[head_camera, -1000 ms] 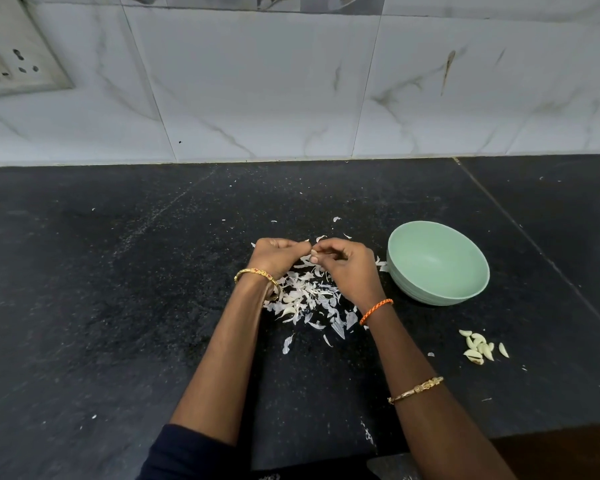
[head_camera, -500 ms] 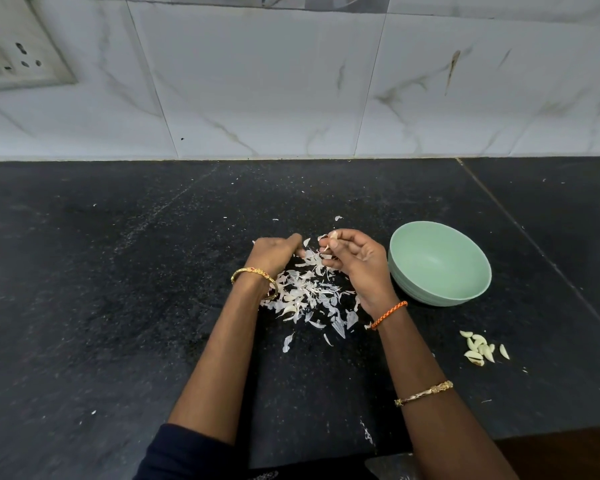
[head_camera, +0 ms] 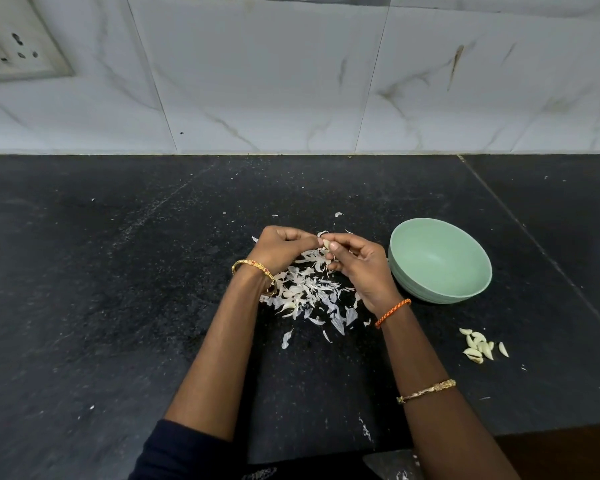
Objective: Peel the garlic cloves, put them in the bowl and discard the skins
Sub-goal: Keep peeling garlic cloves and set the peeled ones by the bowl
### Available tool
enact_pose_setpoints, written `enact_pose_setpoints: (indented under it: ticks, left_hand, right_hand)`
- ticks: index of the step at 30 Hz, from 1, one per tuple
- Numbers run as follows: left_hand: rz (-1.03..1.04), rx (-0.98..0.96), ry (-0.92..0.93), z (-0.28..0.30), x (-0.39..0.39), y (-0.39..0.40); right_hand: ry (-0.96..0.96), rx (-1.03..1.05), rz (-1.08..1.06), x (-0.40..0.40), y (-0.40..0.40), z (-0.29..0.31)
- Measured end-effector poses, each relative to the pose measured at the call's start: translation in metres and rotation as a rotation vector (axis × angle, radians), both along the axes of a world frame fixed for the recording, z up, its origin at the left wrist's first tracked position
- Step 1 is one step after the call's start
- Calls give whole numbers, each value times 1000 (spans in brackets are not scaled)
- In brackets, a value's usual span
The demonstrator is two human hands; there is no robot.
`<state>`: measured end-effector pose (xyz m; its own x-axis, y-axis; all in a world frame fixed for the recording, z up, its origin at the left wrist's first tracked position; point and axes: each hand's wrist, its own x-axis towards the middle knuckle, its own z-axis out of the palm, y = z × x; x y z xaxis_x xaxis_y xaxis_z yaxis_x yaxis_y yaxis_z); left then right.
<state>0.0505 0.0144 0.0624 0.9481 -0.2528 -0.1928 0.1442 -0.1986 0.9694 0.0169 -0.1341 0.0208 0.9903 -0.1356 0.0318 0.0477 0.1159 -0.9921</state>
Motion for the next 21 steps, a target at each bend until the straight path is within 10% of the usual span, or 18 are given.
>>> enact_pose_setpoints:
  ticks: [21]
  left_hand:
    - [-36, 12, -209, -18, 6, -3]
  right_hand:
    - [57, 55, -9, -2, -2, 6]
